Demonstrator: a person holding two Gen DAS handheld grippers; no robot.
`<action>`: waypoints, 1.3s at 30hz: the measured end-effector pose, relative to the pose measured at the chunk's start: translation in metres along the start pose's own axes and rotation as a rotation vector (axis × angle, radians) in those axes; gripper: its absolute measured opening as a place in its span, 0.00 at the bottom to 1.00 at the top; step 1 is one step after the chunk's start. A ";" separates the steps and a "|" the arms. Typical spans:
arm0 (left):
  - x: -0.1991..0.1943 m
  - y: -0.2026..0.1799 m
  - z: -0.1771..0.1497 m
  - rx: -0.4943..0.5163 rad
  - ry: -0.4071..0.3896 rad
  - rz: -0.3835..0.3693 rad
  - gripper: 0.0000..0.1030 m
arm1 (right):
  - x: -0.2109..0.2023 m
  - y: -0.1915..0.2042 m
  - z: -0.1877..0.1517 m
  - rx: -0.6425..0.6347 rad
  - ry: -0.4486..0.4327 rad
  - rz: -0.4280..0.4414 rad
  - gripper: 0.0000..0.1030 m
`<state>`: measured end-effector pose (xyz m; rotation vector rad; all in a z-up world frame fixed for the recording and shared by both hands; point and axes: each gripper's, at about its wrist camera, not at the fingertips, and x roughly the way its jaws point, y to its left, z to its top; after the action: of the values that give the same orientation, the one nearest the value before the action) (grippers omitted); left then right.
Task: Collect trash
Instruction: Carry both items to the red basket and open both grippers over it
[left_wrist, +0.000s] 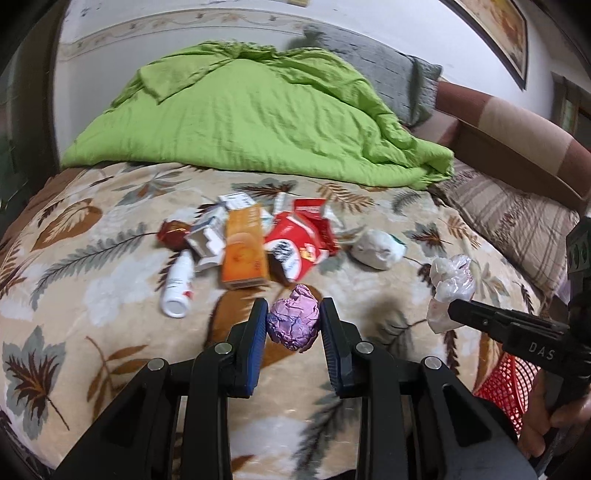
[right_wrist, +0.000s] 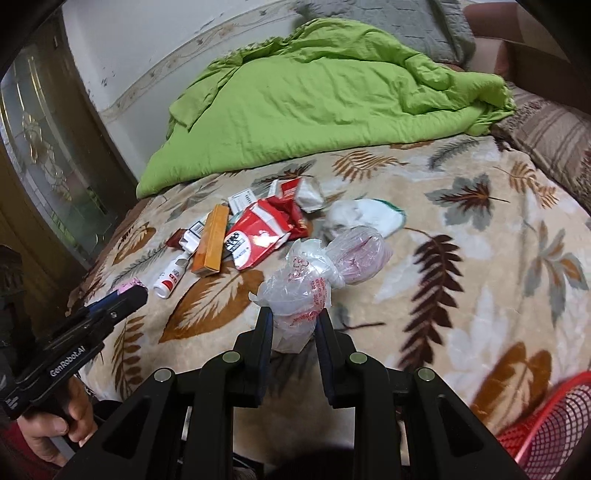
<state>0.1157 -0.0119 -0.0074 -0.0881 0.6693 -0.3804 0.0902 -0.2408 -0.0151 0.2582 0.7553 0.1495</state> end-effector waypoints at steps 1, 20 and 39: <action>0.001 -0.006 0.000 0.009 0.004 -0.010 0.27 | -0.004 -0.003 -0.001 0.003 -0.004 0.000 0.24; -0.002 -0.145 -0.005 0.213 0.082 -0.304 0.27 | -0.118 -0.094 -0.035 0.149 -0.059 -0.116 0.24; 0.015 -0.336 -0.073 0.449 0.378 -0.662 0.41 | -0.197 -0.210 -0.112 0.344 0.025 -0.287 0.34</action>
<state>-0.0250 -0.3256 -0.0058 0.2024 0.9047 -1.1973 -0.1205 -0.4665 -0.0237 0.4704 0.8331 -0.2522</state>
